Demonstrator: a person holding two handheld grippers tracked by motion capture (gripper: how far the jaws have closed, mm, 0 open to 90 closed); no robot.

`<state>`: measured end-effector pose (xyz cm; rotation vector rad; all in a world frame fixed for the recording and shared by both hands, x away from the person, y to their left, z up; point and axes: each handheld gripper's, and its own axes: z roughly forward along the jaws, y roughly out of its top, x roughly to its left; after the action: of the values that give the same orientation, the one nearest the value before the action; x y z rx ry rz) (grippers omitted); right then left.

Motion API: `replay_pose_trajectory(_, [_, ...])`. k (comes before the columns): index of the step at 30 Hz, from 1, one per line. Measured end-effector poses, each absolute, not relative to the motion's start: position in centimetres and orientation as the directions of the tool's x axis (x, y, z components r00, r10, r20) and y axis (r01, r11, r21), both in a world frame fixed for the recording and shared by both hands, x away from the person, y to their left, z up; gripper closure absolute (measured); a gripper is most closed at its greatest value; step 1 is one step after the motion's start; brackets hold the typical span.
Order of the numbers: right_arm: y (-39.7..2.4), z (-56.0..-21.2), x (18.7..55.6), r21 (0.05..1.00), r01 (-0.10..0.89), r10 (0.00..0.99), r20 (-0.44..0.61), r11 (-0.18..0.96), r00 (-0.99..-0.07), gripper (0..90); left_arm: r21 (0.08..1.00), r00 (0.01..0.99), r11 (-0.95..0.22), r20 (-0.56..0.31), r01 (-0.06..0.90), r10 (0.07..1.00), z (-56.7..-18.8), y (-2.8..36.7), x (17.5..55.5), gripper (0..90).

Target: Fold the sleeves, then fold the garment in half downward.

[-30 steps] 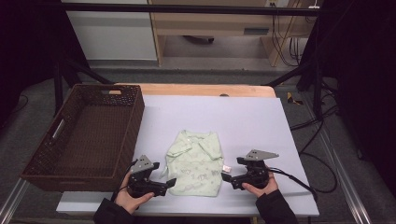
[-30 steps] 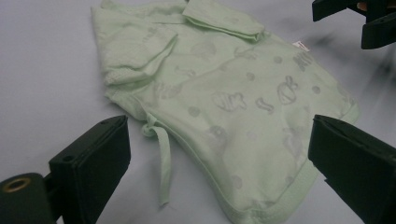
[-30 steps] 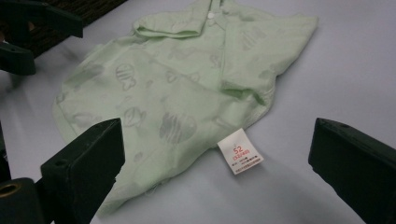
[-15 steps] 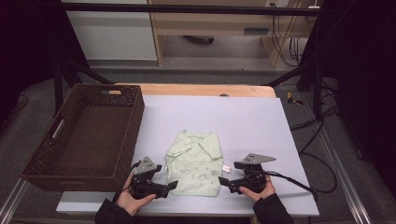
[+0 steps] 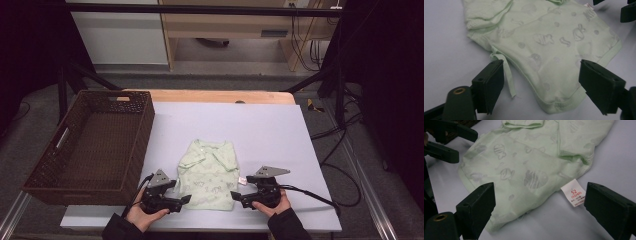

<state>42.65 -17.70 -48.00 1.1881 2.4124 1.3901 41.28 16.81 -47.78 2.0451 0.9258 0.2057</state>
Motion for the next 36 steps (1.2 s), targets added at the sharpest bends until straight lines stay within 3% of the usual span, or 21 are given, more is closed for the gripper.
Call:
replay_pose_trajectory(13, [-17.22,-48.29,42.52,0.761,0.576,0.674,0.261,0.296,-0.691,23.9,0.751,0.694,-0.371,-0.157,0.546,0.703,-47.44,16.51,40.83,37.8])
replay_pose_trajectory(31, [-16.98,-48.52,42.39,0.728,0.606,0.684,0.265,0.320,-0.680,60.3,0.696,0.668,-0.397,-0.159,0.598,0.727,-47.66,16.21,40.78,69.4])
replay_pose_trajectory(36, [-16.72,-48.68,42.34,0.732,0.598,0.680,0.258,0.326,-0.687,76.4,0.673,0.633,-0.373,-0.185,0.639,0.752,-47.53,16.36,40.89,82.6])
